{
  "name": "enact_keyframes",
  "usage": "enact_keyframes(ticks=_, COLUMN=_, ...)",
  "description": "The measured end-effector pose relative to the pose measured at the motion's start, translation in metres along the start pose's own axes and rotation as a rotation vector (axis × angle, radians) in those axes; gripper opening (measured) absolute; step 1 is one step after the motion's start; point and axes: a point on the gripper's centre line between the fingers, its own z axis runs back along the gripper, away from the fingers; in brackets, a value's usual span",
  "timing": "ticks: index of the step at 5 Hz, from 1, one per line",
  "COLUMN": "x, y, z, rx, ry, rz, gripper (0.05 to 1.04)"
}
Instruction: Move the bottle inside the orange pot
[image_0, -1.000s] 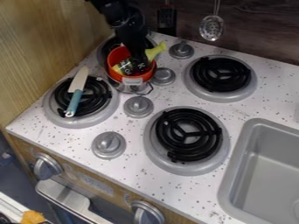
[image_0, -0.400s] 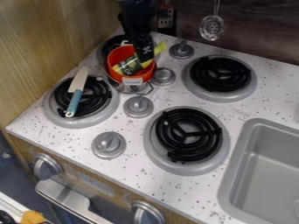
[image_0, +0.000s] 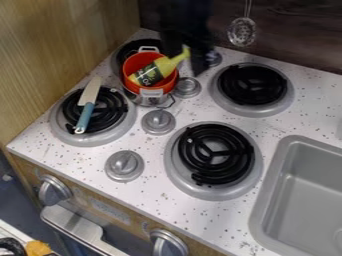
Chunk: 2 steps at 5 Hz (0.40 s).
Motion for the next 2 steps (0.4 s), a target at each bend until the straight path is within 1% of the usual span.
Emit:
enact_keyframes(ticks=1, x=0.016, y=-0.032, z=0.001, rx=0.130, ry=-0.018, rz=0.215, gripper=0.999)
enact_keyframes(ticks=2, x=0.032, y=-0.058, z=-0.004, rx=0.196, ry=-0.058, rz=0.294, gripper=0.999)
